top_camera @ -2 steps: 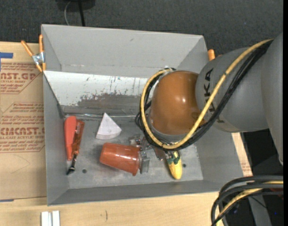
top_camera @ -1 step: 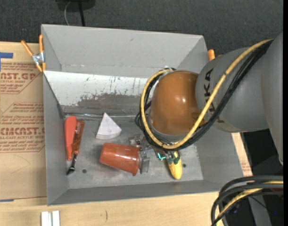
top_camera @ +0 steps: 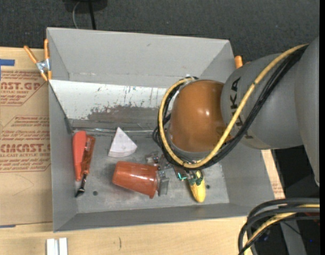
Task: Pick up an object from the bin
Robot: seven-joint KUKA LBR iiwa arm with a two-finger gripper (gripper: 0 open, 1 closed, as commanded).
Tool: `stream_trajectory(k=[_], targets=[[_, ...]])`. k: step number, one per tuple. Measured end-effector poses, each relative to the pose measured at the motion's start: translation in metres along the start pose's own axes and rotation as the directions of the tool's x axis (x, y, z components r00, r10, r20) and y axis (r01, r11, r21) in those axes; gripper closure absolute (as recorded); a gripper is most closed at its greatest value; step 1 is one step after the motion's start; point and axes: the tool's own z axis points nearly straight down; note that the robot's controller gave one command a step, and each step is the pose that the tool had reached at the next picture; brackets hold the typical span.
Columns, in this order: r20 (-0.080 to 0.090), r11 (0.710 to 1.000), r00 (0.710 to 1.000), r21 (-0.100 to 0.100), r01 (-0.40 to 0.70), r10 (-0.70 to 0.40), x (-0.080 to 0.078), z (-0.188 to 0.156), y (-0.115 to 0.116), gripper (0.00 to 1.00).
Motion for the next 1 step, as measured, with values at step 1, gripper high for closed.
stream_trajectory(k=[1], targets=[[0.002, 1.000, 1.000, 0.000, 0.018, -0.018, -0.0031, -0.0894, -0.0142, 1.00]])
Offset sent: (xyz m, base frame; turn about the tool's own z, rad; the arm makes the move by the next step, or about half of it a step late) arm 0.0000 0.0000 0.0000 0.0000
